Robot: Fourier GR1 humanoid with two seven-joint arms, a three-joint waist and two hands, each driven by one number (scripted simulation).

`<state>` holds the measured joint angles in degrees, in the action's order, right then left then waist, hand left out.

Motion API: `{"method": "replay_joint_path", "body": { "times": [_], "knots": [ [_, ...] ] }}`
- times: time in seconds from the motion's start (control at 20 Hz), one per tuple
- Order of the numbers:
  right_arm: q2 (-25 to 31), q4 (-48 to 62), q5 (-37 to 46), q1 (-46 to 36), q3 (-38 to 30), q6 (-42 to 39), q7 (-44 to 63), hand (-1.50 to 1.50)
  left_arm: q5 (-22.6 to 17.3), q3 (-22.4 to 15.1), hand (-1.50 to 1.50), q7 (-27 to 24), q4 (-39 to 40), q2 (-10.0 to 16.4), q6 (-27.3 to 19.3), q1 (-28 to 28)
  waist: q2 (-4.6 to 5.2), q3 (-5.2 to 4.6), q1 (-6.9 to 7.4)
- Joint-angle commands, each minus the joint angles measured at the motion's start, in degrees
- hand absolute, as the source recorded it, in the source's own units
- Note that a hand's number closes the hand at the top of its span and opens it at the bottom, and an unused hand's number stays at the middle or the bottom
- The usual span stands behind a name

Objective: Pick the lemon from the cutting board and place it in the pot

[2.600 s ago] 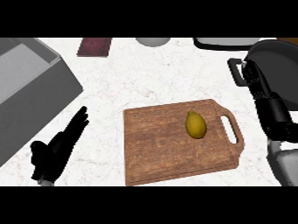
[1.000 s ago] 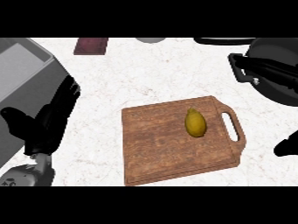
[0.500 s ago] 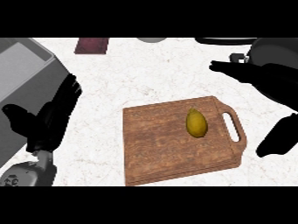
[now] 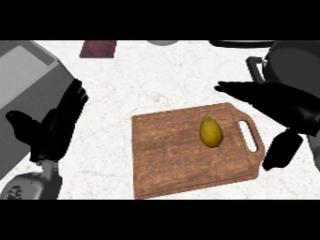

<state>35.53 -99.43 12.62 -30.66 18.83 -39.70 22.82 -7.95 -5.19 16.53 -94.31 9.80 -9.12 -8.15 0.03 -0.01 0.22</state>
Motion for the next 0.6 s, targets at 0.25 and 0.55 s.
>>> {"method": "replay_joint_path", "body": {
  "times": [0.25,0.55],
  "knots": [
    [-7.43,-0.22,10.79,6.17,-1.13,2.31,-3.22,-1.50,2.64,0.15,0.00,-0.03,0.33,-2.22,-0.03,-0.98,0.01,0.02,-0.10],
    [-12.51,-3.75,12.75,8.09,-2.37,-0.05,-0.75,-1.50,2.93,1.61,0.00,-2.85,3.54,-2.85,2.28,-0.77,-0.02,0.00,-0.24]
  ]
}}
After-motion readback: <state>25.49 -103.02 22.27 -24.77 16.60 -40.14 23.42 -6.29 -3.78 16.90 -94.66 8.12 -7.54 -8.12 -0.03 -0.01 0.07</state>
